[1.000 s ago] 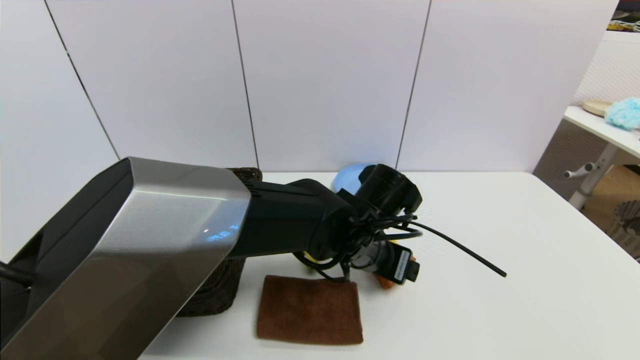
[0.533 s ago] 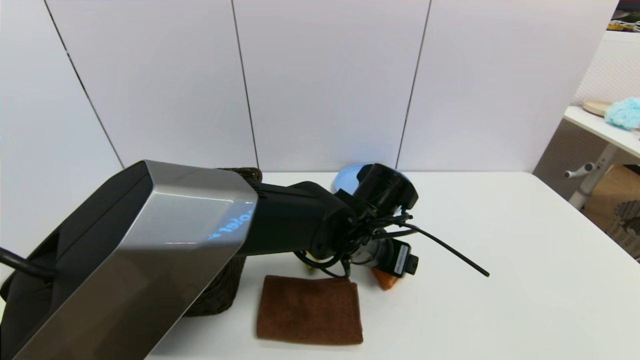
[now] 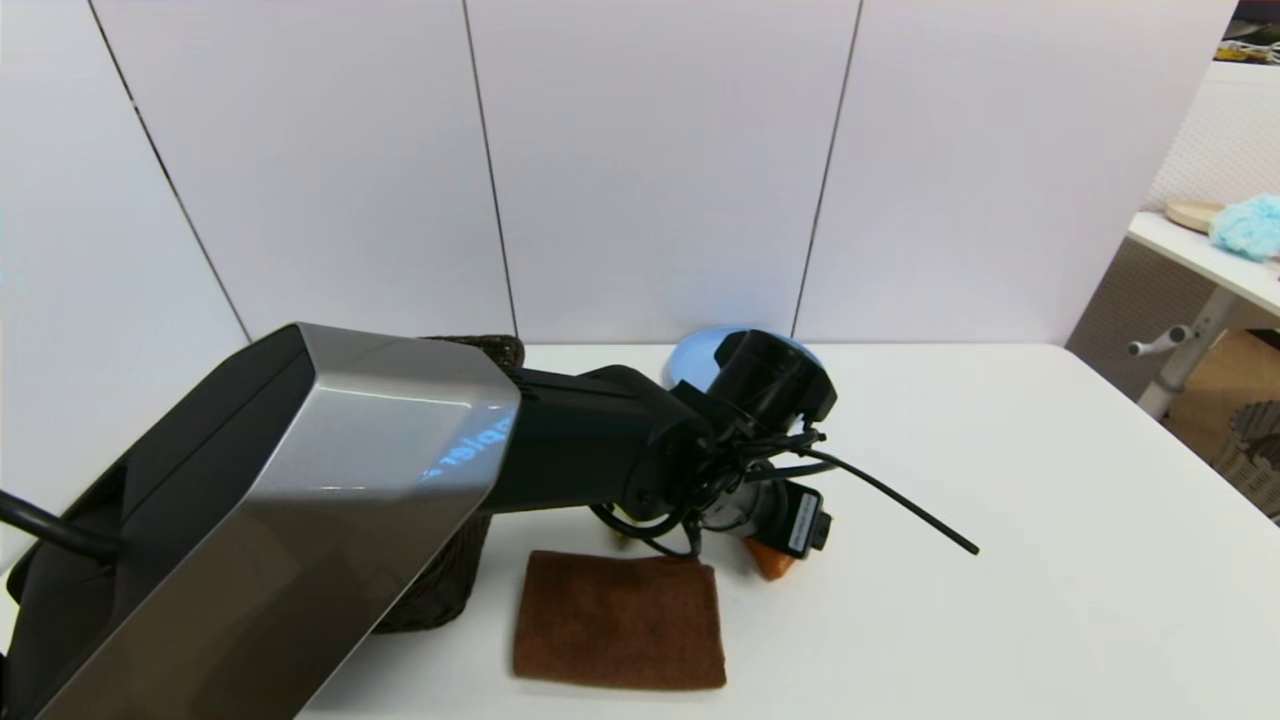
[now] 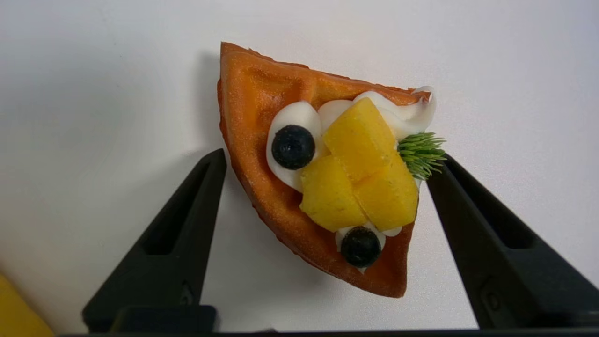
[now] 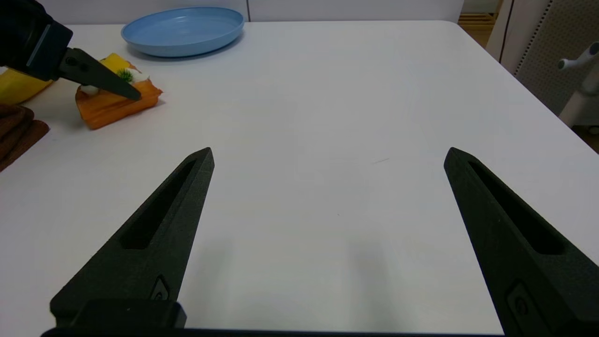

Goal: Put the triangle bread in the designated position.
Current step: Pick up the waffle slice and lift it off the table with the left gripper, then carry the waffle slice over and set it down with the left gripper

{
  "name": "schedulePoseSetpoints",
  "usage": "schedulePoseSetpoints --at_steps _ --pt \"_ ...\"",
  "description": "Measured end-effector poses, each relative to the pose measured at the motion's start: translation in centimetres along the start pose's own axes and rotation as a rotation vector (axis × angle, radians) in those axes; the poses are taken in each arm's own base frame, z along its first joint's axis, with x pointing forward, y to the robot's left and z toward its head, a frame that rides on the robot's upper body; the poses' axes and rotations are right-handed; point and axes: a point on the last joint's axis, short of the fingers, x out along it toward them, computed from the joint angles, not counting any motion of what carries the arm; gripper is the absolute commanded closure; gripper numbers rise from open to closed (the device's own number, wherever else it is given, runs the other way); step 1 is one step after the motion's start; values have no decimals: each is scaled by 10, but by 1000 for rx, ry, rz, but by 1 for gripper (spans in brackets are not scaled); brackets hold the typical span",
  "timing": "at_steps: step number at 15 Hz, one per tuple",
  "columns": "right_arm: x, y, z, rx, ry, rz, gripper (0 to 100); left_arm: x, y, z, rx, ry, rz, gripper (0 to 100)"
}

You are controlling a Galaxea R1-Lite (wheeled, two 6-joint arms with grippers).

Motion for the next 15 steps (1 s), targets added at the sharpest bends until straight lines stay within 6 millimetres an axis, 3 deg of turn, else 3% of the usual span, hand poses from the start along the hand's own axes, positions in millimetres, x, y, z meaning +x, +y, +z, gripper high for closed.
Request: schedulePoseSetpoints --at_steps 10,15 --pt "0 0 0 0 0 0 0 -13 0 -2 104 53 10 100" --pt "0 0 0 1 0 0 0 -59 -4 24 119 -82 -9 100"
